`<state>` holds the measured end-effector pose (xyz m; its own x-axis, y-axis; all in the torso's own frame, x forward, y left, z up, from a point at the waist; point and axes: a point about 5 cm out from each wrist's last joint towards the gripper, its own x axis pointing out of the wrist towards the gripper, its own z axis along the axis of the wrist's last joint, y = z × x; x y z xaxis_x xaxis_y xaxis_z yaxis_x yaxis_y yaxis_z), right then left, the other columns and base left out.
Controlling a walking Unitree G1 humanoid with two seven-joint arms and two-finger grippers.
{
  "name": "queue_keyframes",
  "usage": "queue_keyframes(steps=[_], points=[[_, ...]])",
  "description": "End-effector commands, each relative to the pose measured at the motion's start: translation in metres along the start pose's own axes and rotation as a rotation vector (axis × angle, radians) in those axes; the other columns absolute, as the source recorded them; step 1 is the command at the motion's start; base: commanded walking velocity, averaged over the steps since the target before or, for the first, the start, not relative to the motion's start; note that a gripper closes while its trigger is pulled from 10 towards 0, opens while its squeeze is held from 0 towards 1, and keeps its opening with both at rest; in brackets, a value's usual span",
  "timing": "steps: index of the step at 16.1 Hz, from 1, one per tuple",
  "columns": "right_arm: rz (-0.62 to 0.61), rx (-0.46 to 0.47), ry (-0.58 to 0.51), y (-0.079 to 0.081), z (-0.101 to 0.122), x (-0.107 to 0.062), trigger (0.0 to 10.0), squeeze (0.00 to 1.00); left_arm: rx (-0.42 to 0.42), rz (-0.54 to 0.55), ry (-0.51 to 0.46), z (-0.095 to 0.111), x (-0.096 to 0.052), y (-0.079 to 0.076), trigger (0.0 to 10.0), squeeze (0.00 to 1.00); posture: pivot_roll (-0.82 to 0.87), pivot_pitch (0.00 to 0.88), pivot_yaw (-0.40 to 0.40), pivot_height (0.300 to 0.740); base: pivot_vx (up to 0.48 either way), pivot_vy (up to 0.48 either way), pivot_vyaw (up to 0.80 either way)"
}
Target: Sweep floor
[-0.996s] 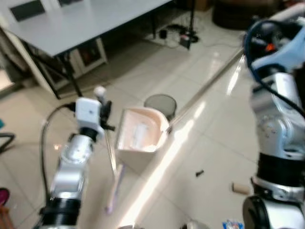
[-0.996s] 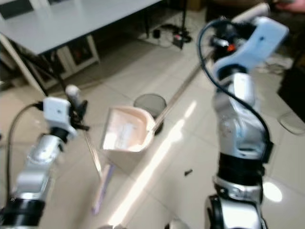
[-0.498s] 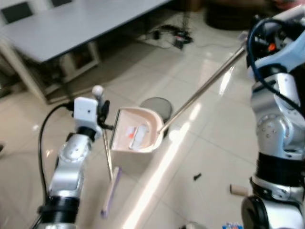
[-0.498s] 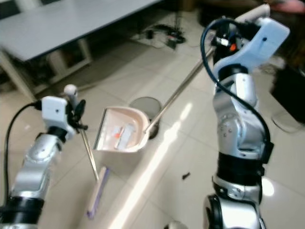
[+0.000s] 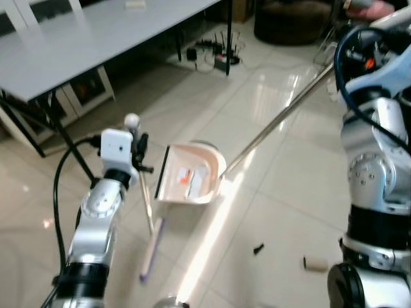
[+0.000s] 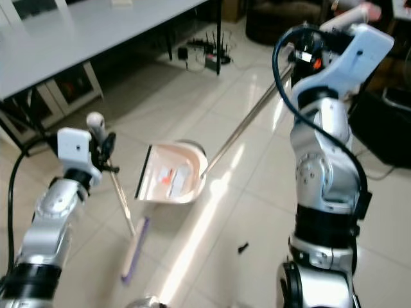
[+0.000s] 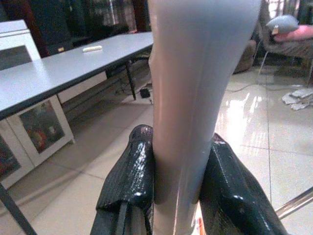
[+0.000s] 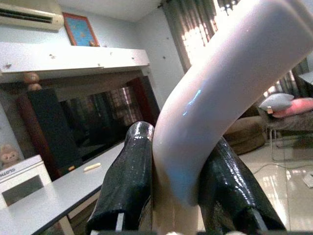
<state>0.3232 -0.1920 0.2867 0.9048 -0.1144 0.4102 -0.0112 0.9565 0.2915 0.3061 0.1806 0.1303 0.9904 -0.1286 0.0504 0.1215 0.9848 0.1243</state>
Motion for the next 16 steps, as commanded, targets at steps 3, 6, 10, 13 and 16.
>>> queue_keyframes(steps=[3,6,10,13,16], points=[[-0.002,-0.016,-0.082,0.0013,0.0159,0.0018,10.0,0.00,0.000,0.005,-0.046,0.0091,0.0024,0.0020,10.0,0.00,0.01,0.022,0.040,0.740,0.374,0.000,0.00],[0.000,-0.039,-0.077,0.0015,0.0153,0.0016,10.0,0.00,0.005,0.013,-0.042,0.0079,0.0016,0.0048,10.0,0.00,0.01,0.024,0.041,0.740,0.375,0.000,0.21],[-0.014,-0.026,-0.077,-0.0007,0.0147,0.0016,10.0,0.00,0.007,0.014,-0.041,0.0080,0.0016,0.0046,10.0,0.00,0.01,0.025,0.042,0.740,0.379,0.000,0.53],[-0.026,-0.014,-0.080,-0.0023,0.0137,0.0002,10.0,0.00,0.008,0.013,-0.040,0.0079,0.0018,0.0048,10.0,0.00,0.01,0.025,0.044,0.740,0.376,0.000,0.00],[-0.024,-0.012,-0.081,-0.0019,0.0134,-0.0005,10.0,0.00,0.008,0.009,-0.038,0.0072,0.0019,0.0034,10.0,0.00,0.01,0.025,0.045,0.740,0.375,0.000,0.00]])
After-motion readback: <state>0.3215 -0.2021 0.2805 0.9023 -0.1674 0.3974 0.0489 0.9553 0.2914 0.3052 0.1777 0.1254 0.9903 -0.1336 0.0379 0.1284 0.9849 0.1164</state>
